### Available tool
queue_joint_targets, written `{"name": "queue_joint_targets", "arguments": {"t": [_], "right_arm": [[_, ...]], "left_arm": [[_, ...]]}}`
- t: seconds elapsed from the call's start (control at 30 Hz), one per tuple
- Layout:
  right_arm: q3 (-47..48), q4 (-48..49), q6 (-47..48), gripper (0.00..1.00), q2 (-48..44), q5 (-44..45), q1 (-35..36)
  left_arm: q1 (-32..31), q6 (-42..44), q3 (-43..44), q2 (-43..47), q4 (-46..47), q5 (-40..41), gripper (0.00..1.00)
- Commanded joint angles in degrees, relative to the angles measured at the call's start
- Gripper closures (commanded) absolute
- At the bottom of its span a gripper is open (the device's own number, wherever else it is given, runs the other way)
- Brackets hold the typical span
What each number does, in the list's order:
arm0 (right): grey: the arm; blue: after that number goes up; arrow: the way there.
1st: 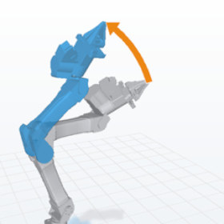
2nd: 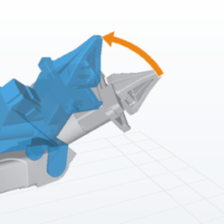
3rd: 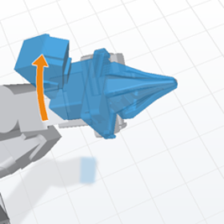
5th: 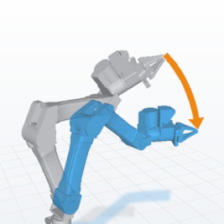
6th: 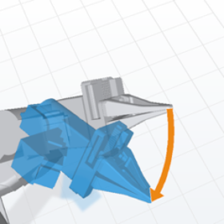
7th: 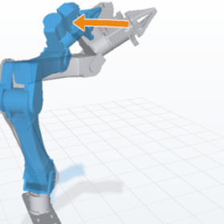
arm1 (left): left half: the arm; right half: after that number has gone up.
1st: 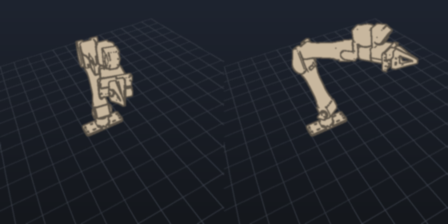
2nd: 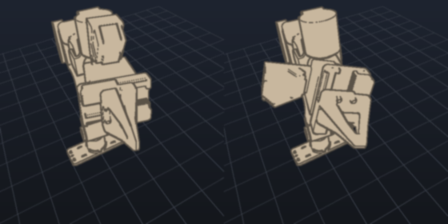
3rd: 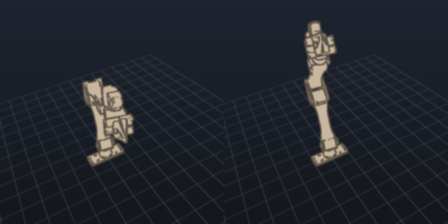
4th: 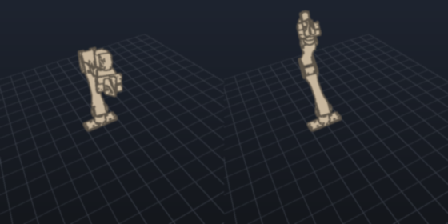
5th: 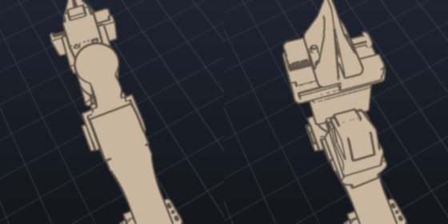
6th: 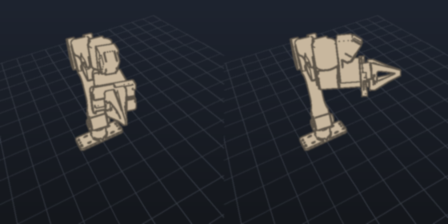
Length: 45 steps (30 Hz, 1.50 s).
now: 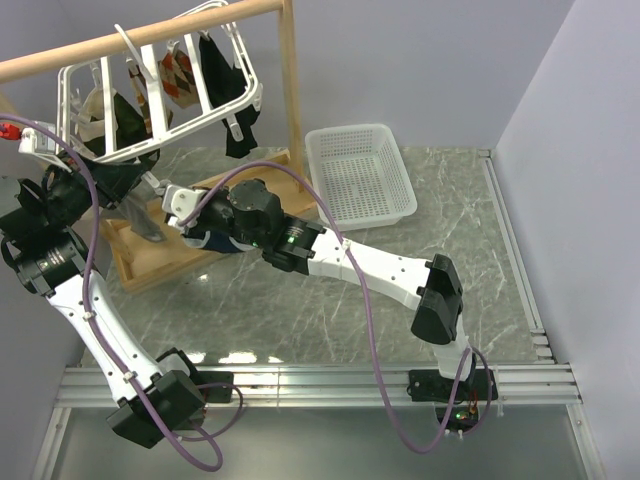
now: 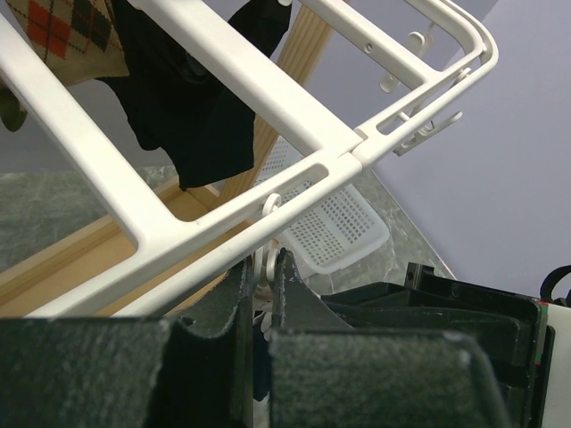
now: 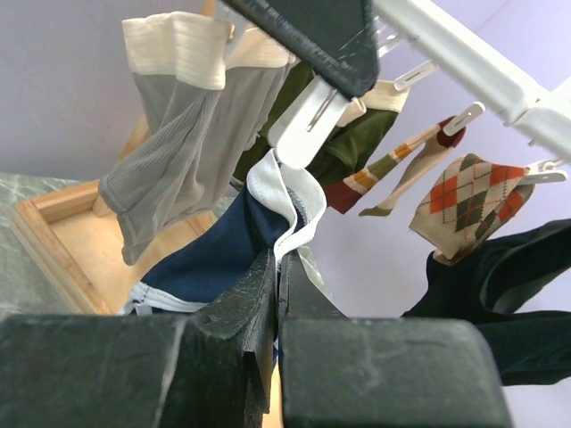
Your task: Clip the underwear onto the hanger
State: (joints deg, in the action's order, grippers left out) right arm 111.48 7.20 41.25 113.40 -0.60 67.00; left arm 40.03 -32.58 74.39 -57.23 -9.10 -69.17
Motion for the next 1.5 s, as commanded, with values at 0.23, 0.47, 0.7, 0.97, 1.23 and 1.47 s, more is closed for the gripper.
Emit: {"name": "queue_joint_targets", "arguments": {"t": [0.23,0.47,0.7,0.97,1.23,1.47], "right_arm": [[5.9,1.1,0.0,1.0,0.1,-1.1,0.6],[11.3,-1.1,-0.9,1.0,2.7,-1.5,0.6],[16.0,-2.6,-1.6,1.0,4.9,-2.0,0.6],[19.0,-4.1,-3.1,1.0,6.8,-2.0,0.4],[22.0,-5.8,-5.7,1.0,7.4,-2.6,0.2],[21.9,-6.8,-7.7,1.0,7.0,-3.0,0.2]], "left_arm": [[-0.2,1.9,1.5,1.1,-1.4,-2.3,1.0],[-0.2,0.7,1.8,1.5,-0.3,-2.2,1.0],[-0.2,-0.4,2.1,2.1,0.8,-1.3,0.98],[-0.2,-0.8,2.1,2.7,1.6,0.1,0.91],[-0.2,-0.7,2.1,3.1,2.0,1.5,0.77],[-0.2,-1.3,2.2,3.5,2.5,2.8,0.71]]}}
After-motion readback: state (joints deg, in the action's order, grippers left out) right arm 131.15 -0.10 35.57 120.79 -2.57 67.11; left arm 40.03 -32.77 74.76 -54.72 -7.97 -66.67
